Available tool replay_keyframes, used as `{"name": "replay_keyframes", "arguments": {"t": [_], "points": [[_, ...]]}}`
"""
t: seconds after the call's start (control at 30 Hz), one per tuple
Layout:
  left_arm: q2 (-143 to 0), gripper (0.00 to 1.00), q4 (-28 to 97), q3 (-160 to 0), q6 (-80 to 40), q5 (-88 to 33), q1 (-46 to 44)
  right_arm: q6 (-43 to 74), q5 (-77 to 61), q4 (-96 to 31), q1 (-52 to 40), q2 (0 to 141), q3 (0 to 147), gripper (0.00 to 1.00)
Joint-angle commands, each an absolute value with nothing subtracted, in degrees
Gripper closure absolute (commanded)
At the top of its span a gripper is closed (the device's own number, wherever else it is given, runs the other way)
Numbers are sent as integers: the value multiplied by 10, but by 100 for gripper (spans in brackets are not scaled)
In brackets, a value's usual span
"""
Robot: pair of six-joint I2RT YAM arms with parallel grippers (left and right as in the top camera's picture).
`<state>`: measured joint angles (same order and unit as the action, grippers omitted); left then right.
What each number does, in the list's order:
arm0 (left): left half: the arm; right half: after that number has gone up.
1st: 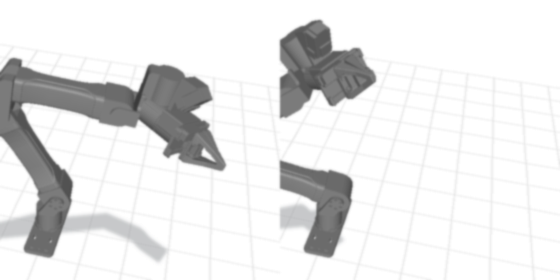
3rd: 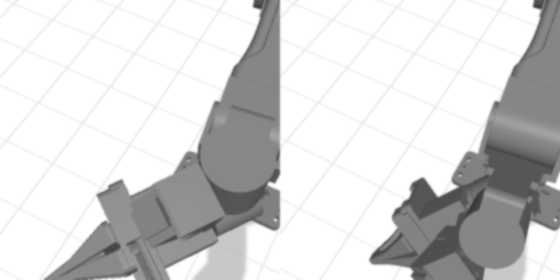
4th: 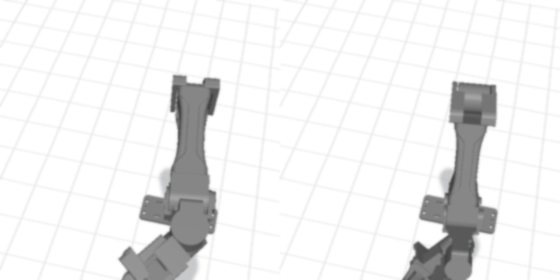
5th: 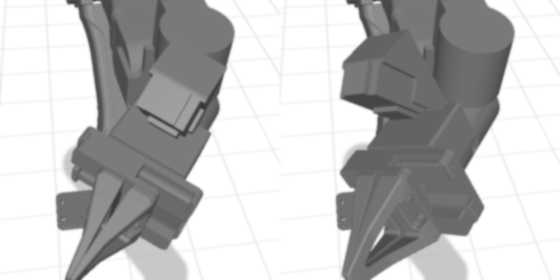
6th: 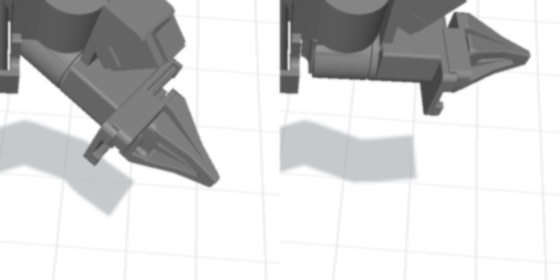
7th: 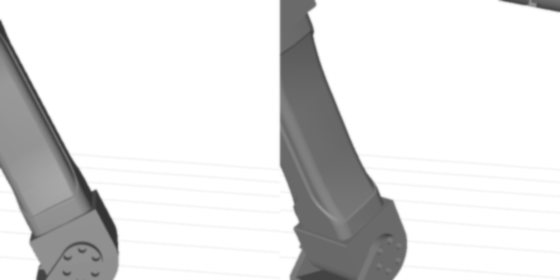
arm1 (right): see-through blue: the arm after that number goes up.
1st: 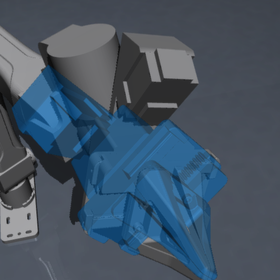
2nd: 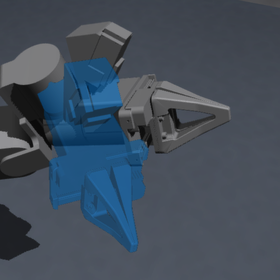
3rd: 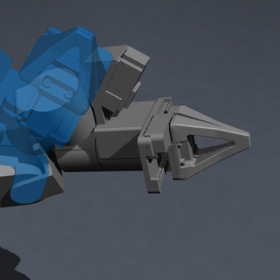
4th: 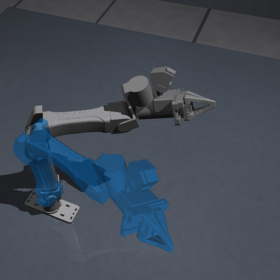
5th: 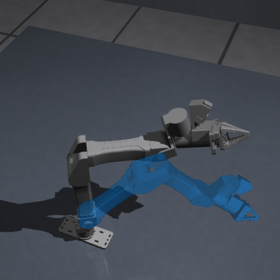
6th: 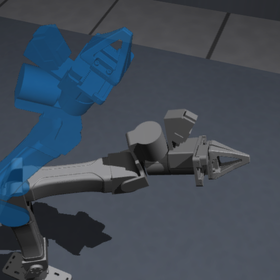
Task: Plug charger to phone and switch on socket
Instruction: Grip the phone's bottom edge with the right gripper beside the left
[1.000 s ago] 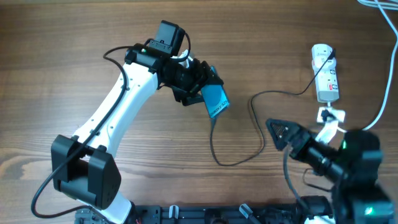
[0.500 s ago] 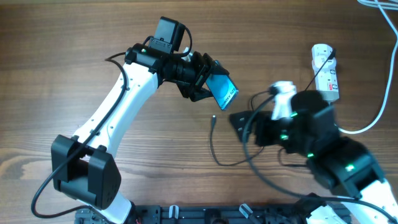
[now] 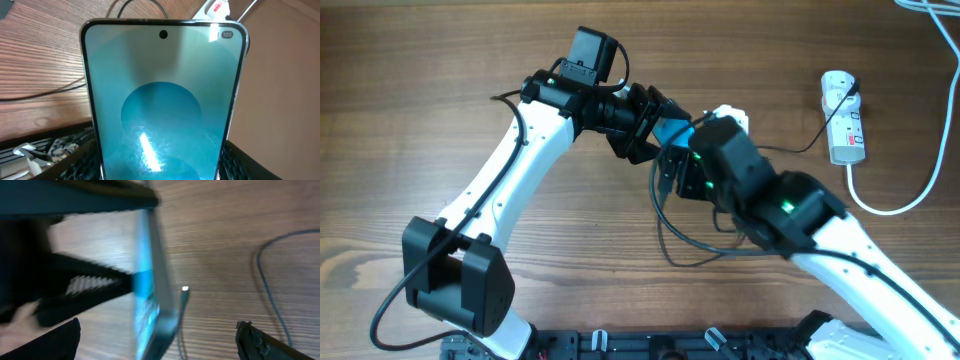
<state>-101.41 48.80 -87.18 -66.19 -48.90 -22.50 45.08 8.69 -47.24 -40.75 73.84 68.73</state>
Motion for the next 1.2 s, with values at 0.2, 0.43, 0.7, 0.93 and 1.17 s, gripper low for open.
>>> {"name": "replay_keyframes", "arguments": {"t": [0.2, 0.43, 0.7, 0.93, 1.17], "points": [[-1002, 33, 484, -880, -667, -521, -227, 480, 135, -448, -408, 723, 695, 20], [-1002, 33, 481, -880, -667, -521, -226, 482, 130, -442, -408, 718, 695, 33], [-1002, 33, 471, -880, -667, -532, -226, 497, 130, -429, -408, 718, 695, 56], [-1002, 34, 460, -880, -667, -551, -226, 497, 131, -423, -408, 718, 695, 70], [-1002, 33, 460, -880, -667, -551, -226, 511, 124, -422, -392, 717, 695, 78]]}}
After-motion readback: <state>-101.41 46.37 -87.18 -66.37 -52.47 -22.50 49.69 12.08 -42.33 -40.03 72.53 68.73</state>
